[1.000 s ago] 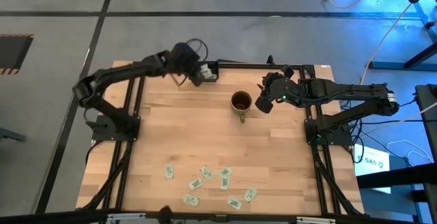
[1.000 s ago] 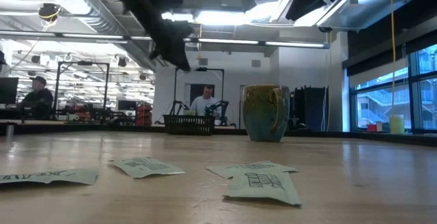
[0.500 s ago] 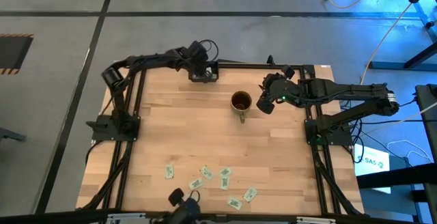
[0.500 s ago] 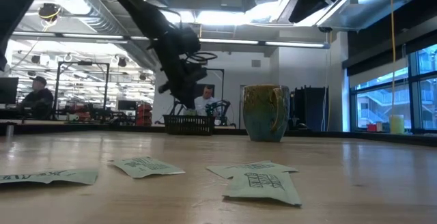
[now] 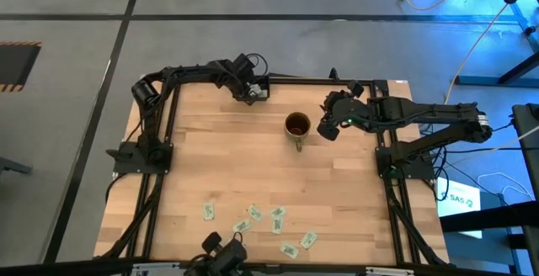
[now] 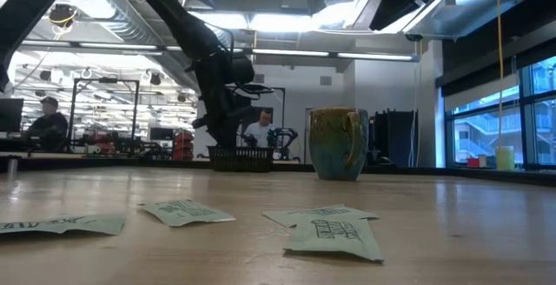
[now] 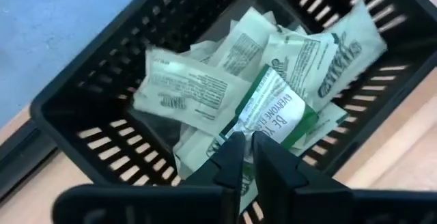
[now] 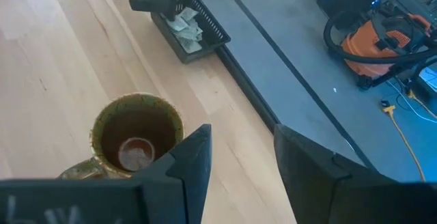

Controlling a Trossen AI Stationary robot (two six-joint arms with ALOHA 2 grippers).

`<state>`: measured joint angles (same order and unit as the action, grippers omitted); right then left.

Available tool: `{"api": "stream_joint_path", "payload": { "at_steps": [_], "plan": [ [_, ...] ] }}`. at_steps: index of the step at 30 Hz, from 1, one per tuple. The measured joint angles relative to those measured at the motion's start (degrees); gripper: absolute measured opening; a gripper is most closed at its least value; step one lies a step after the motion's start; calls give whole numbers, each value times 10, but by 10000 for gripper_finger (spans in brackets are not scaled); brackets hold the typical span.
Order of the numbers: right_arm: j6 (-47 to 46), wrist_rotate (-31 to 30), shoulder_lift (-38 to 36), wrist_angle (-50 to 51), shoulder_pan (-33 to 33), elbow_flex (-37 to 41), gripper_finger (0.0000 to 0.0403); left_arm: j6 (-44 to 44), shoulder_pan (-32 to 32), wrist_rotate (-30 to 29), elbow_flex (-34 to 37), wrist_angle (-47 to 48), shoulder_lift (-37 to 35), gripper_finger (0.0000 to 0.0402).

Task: Pick and place Stevia / Truvia into bins
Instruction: Put the stevia packet into the black container

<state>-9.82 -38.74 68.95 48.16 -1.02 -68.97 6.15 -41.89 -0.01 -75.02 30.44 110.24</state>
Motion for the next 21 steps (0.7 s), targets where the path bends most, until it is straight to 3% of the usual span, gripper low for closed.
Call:
{"api": "stream_joint_path", "payload": {
  "at_steps": [12, 15, 21],
  "plan": [
    [13, 0, 0, 2, 0, 0, 162, 6, -2, -4, -13, 3, -47, 102],
    [16, 0, 0, 2, 0, 0, 162, -15, 0, 29, -23, 11, -78, 110],
    [28, 0, 0, 2, 0, 0, 162, -123, 49, 158, -27, 55, -175, 103]
  ]
}}
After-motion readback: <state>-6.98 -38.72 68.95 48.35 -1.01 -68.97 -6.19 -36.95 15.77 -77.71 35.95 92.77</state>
